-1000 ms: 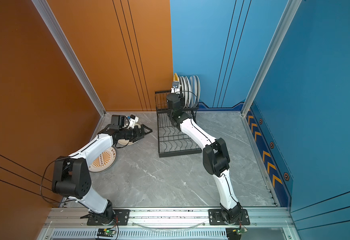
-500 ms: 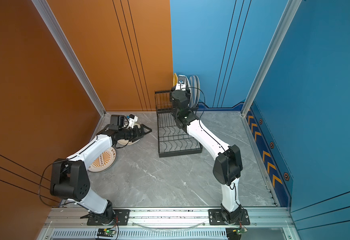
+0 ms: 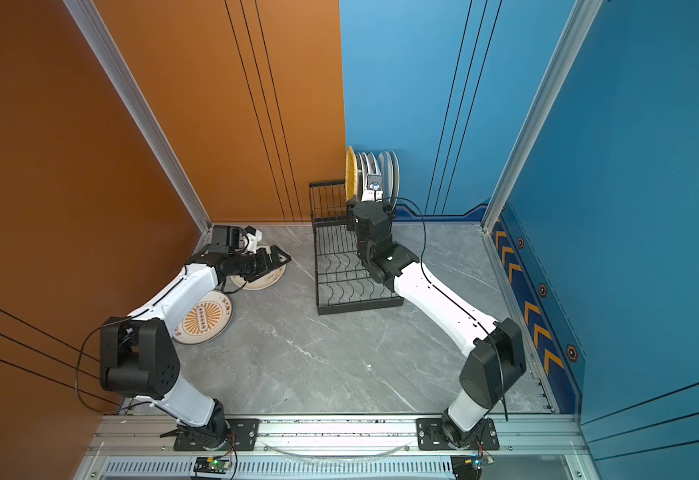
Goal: Load plates into a dish rack
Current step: Move the plate at the center of the table.
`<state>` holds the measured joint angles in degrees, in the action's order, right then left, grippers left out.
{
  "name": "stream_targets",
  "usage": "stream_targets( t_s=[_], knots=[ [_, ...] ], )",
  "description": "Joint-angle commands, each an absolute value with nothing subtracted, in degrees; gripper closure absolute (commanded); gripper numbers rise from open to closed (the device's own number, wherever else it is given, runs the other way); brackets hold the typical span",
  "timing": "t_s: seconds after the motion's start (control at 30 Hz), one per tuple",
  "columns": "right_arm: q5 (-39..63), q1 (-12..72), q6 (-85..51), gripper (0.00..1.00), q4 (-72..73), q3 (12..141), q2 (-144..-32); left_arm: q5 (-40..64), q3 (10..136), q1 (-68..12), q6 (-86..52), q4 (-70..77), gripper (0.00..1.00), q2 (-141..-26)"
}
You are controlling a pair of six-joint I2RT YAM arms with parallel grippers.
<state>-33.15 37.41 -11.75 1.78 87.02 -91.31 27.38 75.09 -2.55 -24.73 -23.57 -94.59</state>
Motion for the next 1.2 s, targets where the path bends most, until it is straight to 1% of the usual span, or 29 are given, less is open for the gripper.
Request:
stream_targets(
  t_s=[0.0, 0.3, 0.43, 0.53, 0.57, 0.7, 0.97, 1.17],
  knots=[
    [-30.25, 37.39, -17.25, 0.27, -5.28, 83.03, -86.23, 22.84, 81.24, -0.61, -20.02, -28.95, 0.00, -99.18],
    [-22.10, 34.62, -26.71, 0.09, -14.98, 71.73, -77.92, 19.19, 100.27, 2.92, -14.71, -37.51, 0.08, -114.99],
    [-17.86, 32.49, -28.76, 0.05, -19.43, 69.23, -76.71, 17.48, 108.91, 3.77, -12.61, -41.52, 0.12, -121.93],
    [-16.38, 31.43, -29.59, 0.03, -20.50, 67.24, -75.68, 16.40, 114.08, 4.41, -11.65, -43.27, 0.12, -126.38],
    [-16.26, 31.23, -29.69, 0.03, -20.83, 66.73, -75.48, 15.98, 115.47, 4.62, -11.39, -43.70, 0.18, -127.47],
    [-15.91, 30.69, -29.74, 0.02, -22.19, 65.76, -74.93, 13.64, 121.04, 5.58, -10.23, -44.07, 0.21, -131.78],
    [-15.47, 29.84, -29.57, 0.00, -23.76, 65.52, -74.72, 12.50, 131.48, 8.71, -9.24, -46.06, 0.22, -140.34],
    [-15.16, 29.01, -28.99, 0.00, -24.68, 66.79, -75.38, 15.32, 138.20, 10.27, -9.58, -46.86, 0.23, -146.17]
  ],
)
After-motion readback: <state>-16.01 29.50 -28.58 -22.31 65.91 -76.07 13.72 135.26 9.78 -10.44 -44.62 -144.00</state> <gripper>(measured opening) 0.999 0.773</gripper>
